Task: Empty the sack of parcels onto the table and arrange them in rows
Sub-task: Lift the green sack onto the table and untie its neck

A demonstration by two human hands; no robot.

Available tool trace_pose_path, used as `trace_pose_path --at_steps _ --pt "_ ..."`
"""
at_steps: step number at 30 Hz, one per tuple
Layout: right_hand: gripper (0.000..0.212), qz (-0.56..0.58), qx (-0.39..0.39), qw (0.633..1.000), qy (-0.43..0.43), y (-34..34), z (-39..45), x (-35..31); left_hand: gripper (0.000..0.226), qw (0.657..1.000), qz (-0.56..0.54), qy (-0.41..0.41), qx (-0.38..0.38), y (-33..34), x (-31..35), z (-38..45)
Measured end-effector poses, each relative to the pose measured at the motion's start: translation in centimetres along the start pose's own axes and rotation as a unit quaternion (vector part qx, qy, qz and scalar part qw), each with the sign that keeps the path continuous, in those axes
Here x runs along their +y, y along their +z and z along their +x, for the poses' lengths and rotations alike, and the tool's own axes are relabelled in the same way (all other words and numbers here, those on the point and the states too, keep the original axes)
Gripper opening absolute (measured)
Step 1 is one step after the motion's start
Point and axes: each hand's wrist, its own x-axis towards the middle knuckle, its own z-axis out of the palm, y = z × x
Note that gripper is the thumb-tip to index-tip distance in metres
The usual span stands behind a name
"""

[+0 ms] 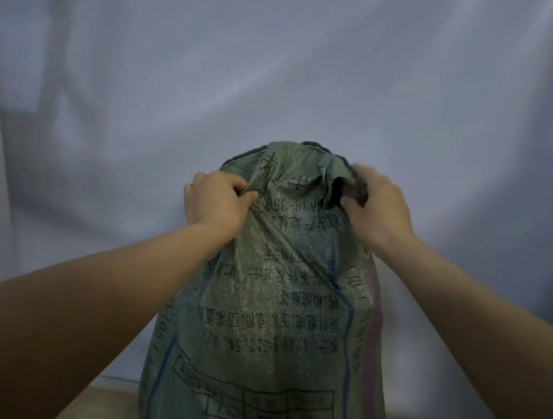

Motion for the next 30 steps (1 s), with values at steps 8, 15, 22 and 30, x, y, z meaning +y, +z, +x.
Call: trace_pose_path --at_steps 8,15,22,30 --pt "0.02 0.108 -0.036 0.994 -0.001 0.9 -2.2 -3.0 0.027 0.985 -0.149 -0.076 -0.042 -1.4 -0.1 0.8" --pt "0.05 0.133 -0.095 0.986 -0.013 2.2 -3.0 -5.5 0.028 0.959 -0.233 -0.15 -0.065 -2.5 0.0 1.2" --pt "0.069 0.062 -0.055 0.996 -0.016 5.9 -2.9 -7.8 0.024 0.938 -0.286 -0.171 -0.098 -2.2 1.2 0.5" --pt "0.024 0.035 0.018 0.999 0.01 7.6 -2.7 -7.8 0.014 0.95 -0.249 -0.099 -0.162 -2.6 1.0 0.0"
